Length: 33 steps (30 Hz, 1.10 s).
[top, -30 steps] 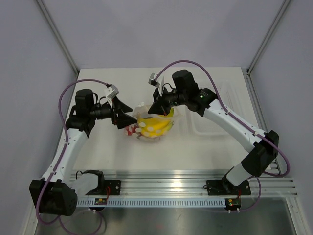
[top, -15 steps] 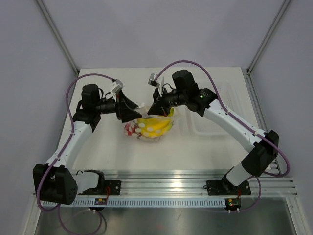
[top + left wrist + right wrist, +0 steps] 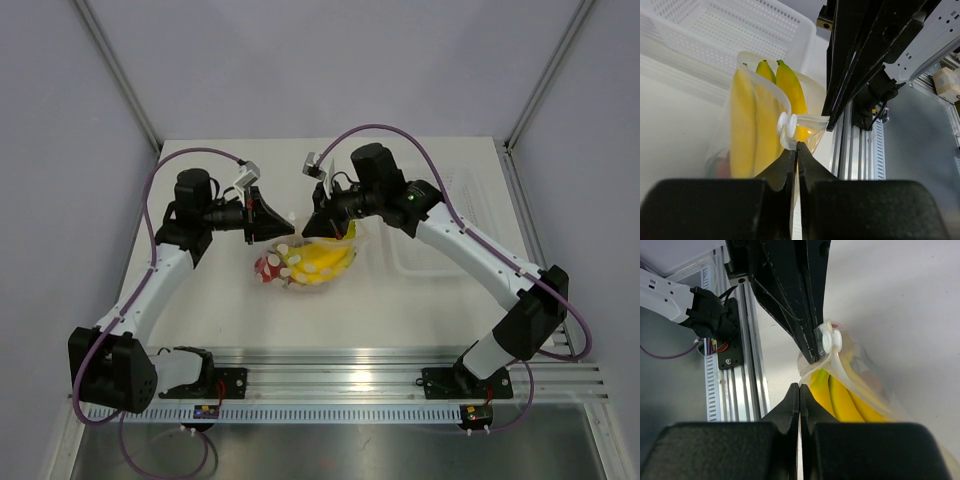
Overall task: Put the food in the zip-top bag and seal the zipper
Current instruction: Zip the zipper food storage bag at the center of the board.
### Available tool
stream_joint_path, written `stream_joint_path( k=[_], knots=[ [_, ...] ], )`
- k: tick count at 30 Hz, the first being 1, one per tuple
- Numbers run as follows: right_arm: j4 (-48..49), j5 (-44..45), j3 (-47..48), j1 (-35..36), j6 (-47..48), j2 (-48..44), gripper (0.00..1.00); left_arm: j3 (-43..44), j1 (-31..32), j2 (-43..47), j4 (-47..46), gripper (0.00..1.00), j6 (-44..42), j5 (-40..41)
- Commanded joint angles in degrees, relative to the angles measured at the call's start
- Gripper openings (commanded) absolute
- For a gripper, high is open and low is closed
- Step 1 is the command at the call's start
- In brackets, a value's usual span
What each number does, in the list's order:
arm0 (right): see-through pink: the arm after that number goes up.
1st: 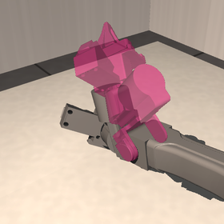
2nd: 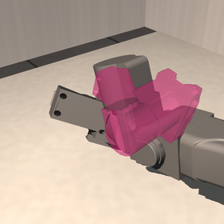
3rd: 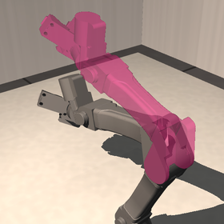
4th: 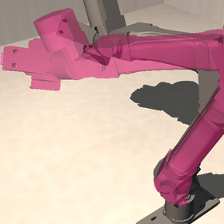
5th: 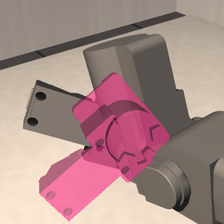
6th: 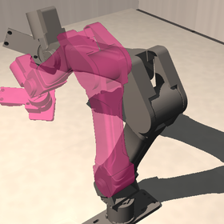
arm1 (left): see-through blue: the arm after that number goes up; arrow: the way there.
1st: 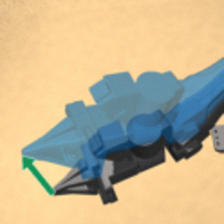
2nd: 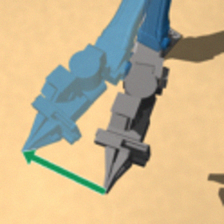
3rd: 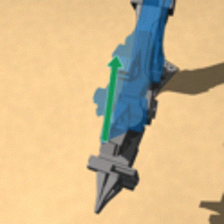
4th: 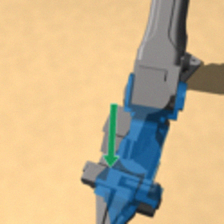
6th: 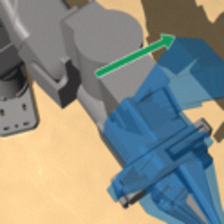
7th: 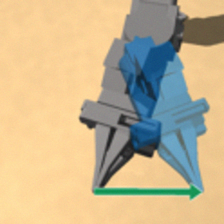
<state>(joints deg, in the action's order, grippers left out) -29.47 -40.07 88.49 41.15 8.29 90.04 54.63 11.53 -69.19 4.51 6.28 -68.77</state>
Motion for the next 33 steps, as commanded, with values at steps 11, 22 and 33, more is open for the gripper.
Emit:
stream_joint_path(
  k=[11,22,33],
  knots=[
    [-10.24,7.47,11.52,-0.19,6.38,2.77,0.6,4.87,0.34,1.16,5.07,0.0,-5.93,-0.49],
    [-21.14,-0.35,24.97,-0.54,12.27,10.32,0.57,6.28,0.42,0.63,7.0,0.0,-7.87,-0.66],
    [-23.09,-4.92,26.65,-0.45,12.63,12.97,0.5,6.72,0.34,0.81,7.53,0.0,-8.22,-0.75]
  ],
)
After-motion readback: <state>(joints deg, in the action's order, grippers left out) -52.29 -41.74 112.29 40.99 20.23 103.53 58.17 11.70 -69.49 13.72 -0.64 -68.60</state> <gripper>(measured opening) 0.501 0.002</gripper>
